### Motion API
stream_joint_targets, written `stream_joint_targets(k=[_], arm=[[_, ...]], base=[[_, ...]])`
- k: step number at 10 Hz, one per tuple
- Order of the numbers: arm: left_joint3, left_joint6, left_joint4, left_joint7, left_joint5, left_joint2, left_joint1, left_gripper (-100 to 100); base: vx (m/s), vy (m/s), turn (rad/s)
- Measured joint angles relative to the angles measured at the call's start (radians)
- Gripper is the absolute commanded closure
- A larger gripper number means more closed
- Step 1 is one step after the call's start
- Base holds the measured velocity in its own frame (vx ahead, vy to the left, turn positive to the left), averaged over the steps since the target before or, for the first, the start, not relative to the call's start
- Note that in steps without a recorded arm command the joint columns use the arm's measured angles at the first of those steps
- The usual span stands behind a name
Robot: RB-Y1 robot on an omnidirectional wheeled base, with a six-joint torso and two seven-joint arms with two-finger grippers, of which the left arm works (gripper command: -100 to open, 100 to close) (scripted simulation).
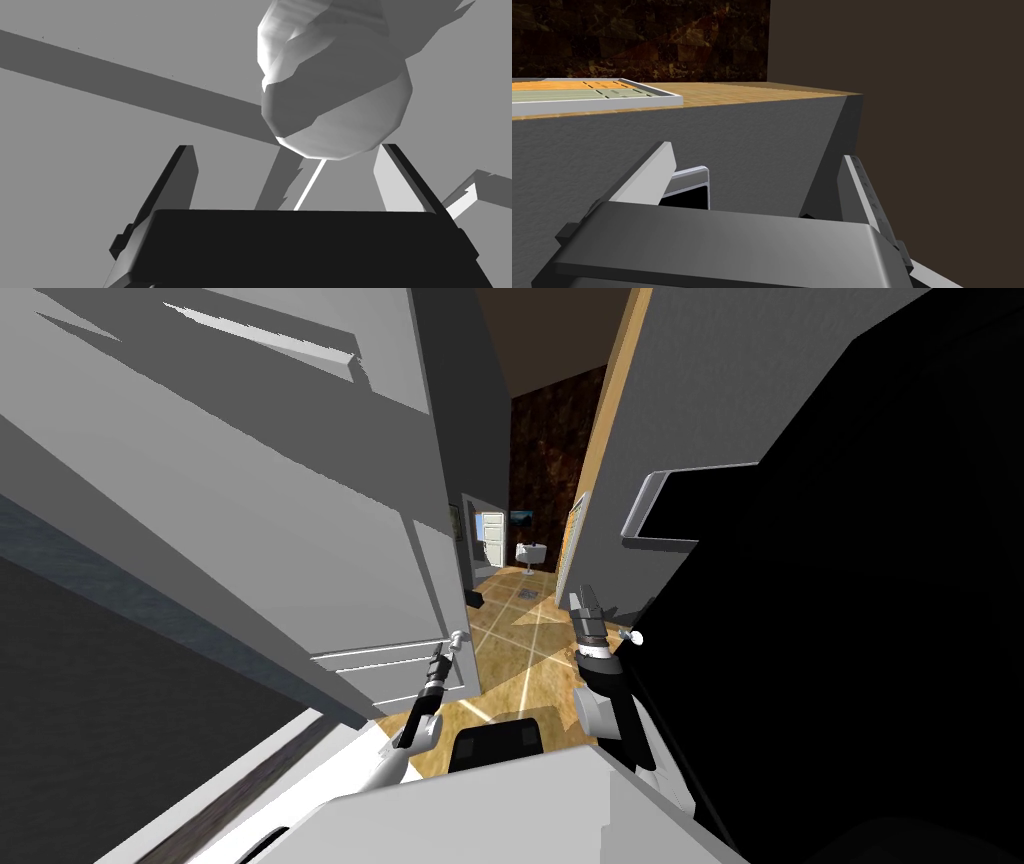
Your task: Push the door open
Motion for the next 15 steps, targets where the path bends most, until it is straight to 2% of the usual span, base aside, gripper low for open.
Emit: stream_joint_targets(k=[7, 10, 12, 15], arm=[[-0.053, -0.003, -0.034, 0.187, 0.087, -0.027, 0.018, -100], [-0.069, 0.003, -0.058, 0.254, 0.115, -0.035, 0.029, -100], [-0.087, 0.006, -0.078, 0.308, 0.144, -0.044, 0.039, -100], [-0.104, 0.005, -0.088, 0.378, 0.172, -0.054, 0.045, -100]], base=[[-0.045, 0.026, -0.027], [-0.037, 0.021, -0.025], [-0.049, 0.027, -0.032], [-0.044, 0.021, -0.023]])
